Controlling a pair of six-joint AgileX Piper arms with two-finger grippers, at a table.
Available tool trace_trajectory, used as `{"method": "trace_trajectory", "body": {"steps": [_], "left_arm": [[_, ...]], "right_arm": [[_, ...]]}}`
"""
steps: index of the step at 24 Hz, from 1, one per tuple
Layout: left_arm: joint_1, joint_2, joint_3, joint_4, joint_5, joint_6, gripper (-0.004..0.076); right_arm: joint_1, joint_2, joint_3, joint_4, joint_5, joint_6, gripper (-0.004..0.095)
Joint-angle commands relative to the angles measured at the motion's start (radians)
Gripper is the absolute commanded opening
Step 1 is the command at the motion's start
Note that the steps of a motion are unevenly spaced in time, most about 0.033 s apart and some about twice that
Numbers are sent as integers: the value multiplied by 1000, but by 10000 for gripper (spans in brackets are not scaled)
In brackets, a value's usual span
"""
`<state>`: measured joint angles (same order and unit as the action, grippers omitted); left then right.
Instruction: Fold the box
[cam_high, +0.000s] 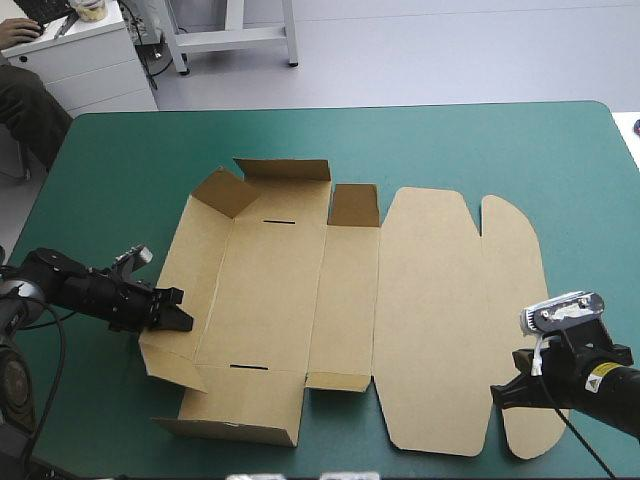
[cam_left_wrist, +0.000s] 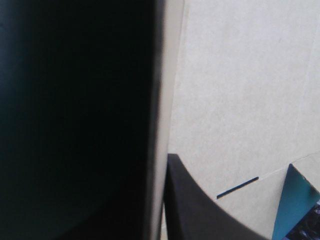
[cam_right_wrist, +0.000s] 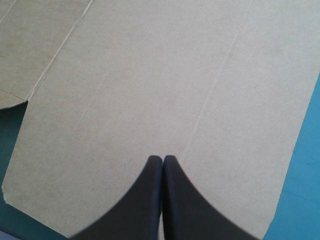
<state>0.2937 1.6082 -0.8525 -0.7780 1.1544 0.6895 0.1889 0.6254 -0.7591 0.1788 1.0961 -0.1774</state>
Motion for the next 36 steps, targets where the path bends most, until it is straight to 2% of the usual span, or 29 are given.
{"method": "trace_trajectory", "body": {"steps": [1,6,12,17,23,27,30,34,36], "left_arm": [[-10,-26,-31,-40,44,34,-10],[-91,-34,-130,-48,102,73,-10],[-268,-56,-358,67,93,-37,-10],[-444,-56,-607,338,77,-176,-10],[-662,-56,-837,657,52,-271,-10],[-807,-56,-893,809,16,-270,-10],[-960,-53,-891,1035,-23,-275,-10],[-1096,-53,-891,1316,-68,-376,-10],[-1124,-53,-889,1317,-72,-379,-10]], "right_arm": [[-3,6,-25,14,-50,-6,-15],[-3,6,-25,14,-50,-18,-15],[-3,6,-25,14,-50,-18,-15],[-3,6,-25,11,-56,-32,-15],[-3,6,-66,-17,-55,-30,-15],[-3,6,-129,-35,-55,-30,-15],[-3,6,-204,-59,-45,-30,-15],[-3,6,-226,-67,-47,-23,-15],[-3,6,-228,-69,-53,4,-15]]}}
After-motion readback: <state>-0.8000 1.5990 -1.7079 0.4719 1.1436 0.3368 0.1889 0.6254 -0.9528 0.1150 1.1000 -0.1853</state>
